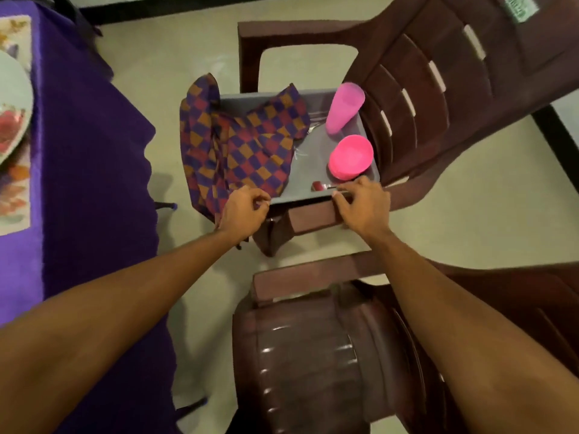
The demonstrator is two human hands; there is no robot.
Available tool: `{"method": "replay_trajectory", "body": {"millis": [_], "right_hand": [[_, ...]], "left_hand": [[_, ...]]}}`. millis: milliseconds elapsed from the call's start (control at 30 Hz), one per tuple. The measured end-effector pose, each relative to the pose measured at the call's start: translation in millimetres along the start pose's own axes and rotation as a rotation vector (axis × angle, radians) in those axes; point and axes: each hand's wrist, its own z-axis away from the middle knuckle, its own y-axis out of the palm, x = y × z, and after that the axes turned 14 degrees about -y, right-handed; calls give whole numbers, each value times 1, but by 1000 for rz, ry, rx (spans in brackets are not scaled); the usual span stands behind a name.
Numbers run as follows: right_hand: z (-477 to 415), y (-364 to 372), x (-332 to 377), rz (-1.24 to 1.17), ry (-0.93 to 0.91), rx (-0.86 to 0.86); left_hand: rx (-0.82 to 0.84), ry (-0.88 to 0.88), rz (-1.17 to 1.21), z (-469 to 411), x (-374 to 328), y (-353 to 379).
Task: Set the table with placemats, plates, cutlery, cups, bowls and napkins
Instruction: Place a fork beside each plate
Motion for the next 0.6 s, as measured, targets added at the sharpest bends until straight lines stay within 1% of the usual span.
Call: {"method": "replay_trajectory", "body": {"millis": [67,133,167,267,333,433,533,600], "right_hand": [[-22,8,0,9,-15,63],[-43,14,-2,-12,15,186],[-53,18,-6,-39,32,219],[-78,26,-19,-141,43,214],[-92,32,-26,-146,29,229],[-110,43,-35,-162,10,238],[-126,59,-37,-216,9,254],[-141,79,-38,-208,-24,310]], "left_hand": [[-3,27,-40,-33,6,9],[12,20,-105,-62,12,20],[12,13,-133,-74,15,25],[24,27,-199,-109,20,40],[63,69,-285,-129,21,51],[58,114,-391,-158,17,65],[84,49,-430,-185,10,72],[134,-35,-461,-201,9,76]]}}
